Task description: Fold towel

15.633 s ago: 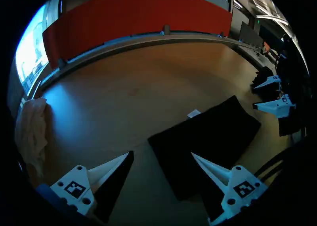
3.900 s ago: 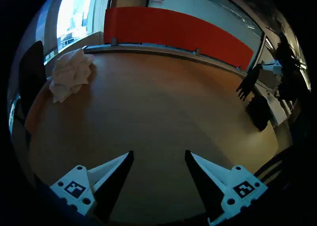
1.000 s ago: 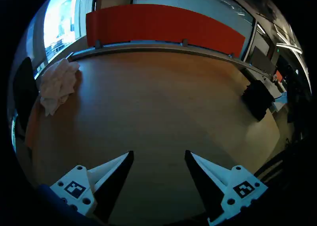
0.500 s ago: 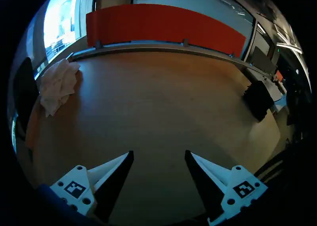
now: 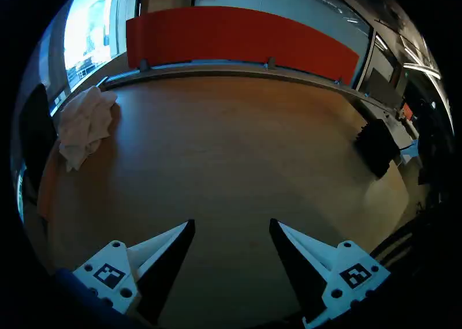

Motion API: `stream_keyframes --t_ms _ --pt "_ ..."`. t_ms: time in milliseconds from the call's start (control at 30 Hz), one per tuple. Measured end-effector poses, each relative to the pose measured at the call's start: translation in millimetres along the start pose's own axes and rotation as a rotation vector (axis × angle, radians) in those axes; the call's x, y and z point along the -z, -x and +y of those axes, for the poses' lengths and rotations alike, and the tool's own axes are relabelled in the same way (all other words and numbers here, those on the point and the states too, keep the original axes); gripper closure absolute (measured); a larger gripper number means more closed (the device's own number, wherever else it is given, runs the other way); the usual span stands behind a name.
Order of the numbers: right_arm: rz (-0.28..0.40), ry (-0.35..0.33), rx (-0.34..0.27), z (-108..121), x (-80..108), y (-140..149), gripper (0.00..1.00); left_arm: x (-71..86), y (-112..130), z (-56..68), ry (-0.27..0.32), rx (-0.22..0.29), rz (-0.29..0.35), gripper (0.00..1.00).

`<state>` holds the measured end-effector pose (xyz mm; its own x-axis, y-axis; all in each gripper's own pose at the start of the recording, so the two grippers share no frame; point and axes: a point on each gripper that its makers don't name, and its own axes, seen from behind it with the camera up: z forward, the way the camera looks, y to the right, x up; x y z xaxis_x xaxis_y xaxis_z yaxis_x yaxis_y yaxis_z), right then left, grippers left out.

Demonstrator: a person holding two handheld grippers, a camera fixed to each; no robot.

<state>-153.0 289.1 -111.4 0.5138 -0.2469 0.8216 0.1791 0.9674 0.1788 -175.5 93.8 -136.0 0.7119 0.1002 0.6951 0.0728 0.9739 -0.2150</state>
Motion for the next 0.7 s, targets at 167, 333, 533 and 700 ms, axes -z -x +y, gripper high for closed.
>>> stream_keyframes --t_ms 167,333,533,700 --pt "0.004 -0.001 0.003 -2.4 3.5 2.1 0.62 -0.8 0.2 1.7 0.003 -0.003 0.001 0.05" --pt "0.023 -0.009 -0.004 -9.0 6.1 -1.2 0.22 -0.9 0.1 2.8 0.007 0.001 0.004 0.04" --pt "0.049 -0.017 -0.024 -15.7 7.7 -7.8 0.07 -0.6 -1.8 1.5 0.005 0.003 0.01 0.04" --pt "0.078 -0.003 -0.038 -16.4 9.3 -15.4 0.07 0.5 -5.1 -2.4 -0.009 0.009 0.02 0.04"
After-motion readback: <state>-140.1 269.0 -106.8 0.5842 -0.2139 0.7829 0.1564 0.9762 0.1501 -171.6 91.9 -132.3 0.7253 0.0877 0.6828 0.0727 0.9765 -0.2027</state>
